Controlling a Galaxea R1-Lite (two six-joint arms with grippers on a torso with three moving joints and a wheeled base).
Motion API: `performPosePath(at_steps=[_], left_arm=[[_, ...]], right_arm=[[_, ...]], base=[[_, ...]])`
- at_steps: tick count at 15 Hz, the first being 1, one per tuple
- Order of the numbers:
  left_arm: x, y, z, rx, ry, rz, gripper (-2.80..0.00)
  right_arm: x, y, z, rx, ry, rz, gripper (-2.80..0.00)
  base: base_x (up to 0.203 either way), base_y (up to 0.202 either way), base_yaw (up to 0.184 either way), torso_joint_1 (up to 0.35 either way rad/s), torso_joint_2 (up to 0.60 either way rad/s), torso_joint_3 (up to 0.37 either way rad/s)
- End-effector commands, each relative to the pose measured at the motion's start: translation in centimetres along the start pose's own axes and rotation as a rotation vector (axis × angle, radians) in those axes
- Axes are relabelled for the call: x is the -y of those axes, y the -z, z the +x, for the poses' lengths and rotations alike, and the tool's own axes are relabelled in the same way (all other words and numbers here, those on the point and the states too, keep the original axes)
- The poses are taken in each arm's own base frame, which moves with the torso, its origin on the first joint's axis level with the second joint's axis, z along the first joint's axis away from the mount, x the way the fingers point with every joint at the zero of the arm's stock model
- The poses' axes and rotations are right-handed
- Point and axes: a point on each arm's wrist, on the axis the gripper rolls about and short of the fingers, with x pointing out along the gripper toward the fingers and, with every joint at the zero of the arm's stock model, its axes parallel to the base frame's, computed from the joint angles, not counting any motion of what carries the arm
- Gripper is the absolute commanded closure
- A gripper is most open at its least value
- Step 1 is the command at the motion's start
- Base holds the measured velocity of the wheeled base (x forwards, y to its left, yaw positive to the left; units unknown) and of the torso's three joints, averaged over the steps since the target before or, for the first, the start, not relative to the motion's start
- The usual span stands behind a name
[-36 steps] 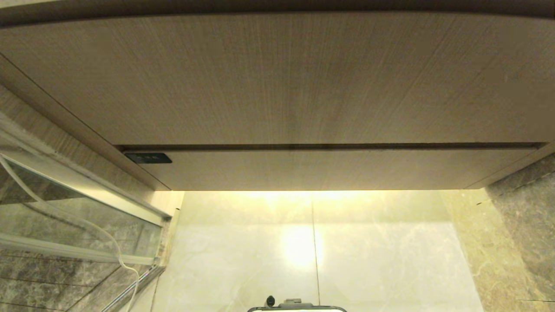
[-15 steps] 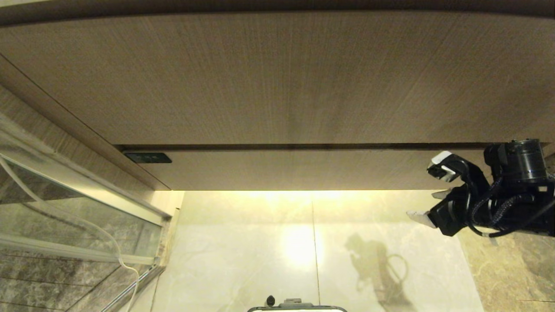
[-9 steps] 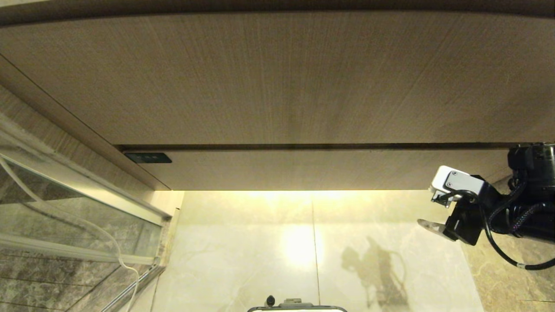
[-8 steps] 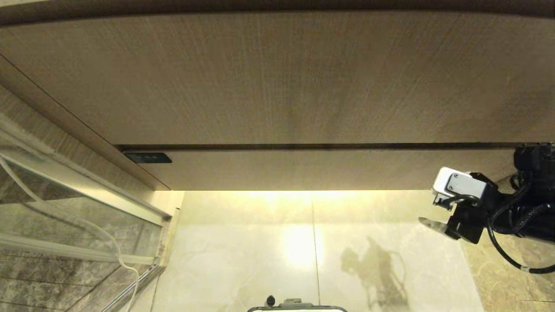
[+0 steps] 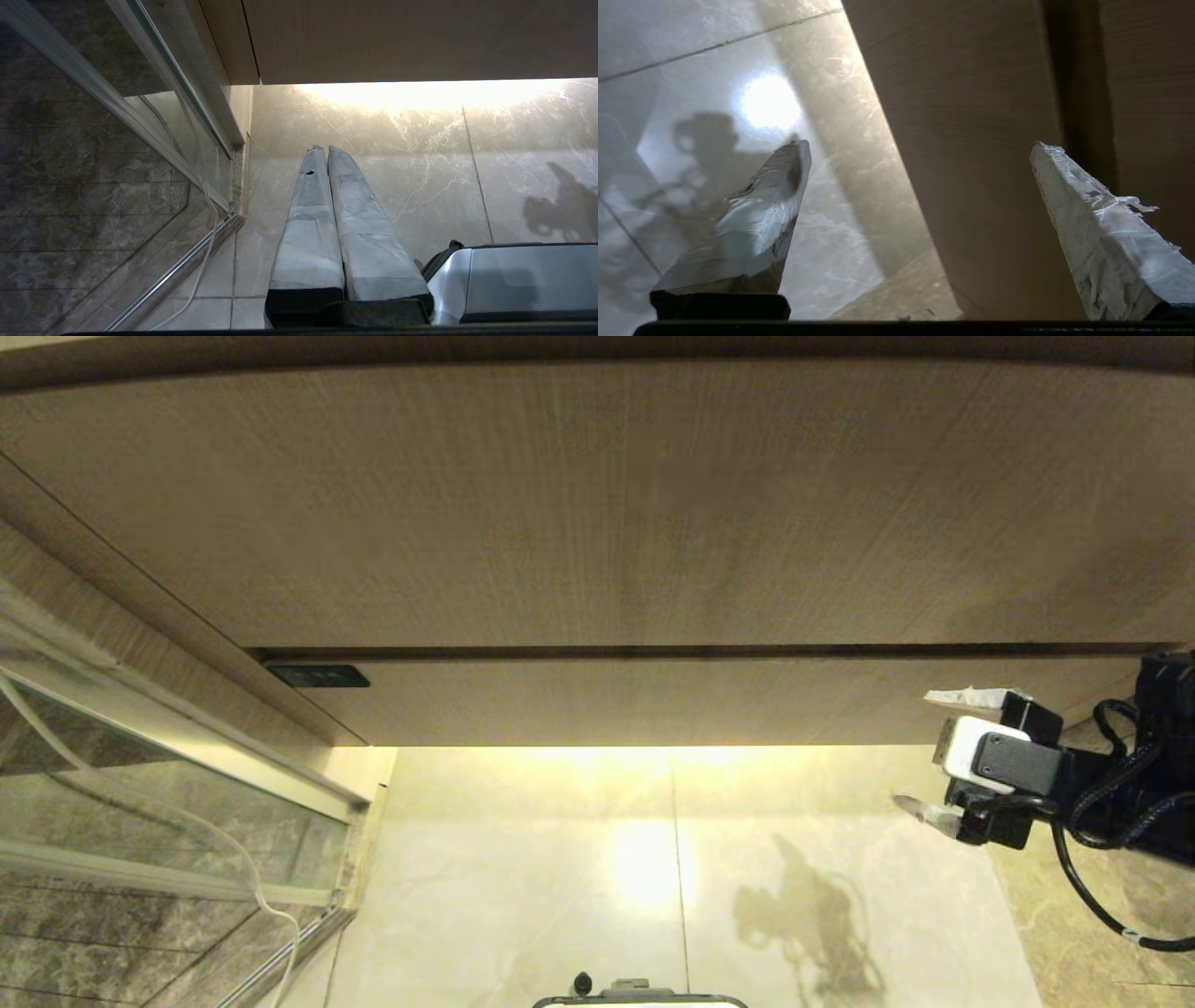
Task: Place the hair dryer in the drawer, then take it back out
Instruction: Pull open the drawer
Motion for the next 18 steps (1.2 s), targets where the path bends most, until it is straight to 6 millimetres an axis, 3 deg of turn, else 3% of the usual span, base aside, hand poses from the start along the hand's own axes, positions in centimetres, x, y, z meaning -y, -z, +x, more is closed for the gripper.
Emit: performPosePath(at_steps=[1, 7, 18], left_arm=[[0.0, 0.0, 0.0, 0.0, 0.0, 0.0, 0.0], [0.0, 0.0, 0.0, 0.0, 0.0, 0.0, 0.0], [0.0, 0.0, 0.0, 0.002, 0.0, 0.0, 0.0]], right_arm=[[-0.5, 0.4, 0.9, -0.007, -0.018, 0.013, -2.8], [-0.3, 1.2, 4.0, 0.029, 0.07, 0.034, -2.8], [0.0, 1.4, 6.0, 0.086, 0.121, 0.016, -2.8]], base=[[0.0, 0.0, 0.0, 0.0, 0.0, 0.0], [0.0, 0.0, 0.0, 0.0, 0.0, 0.0], [0.0, 0.0, 0.0, 0.0, 0.0, 0.0]])
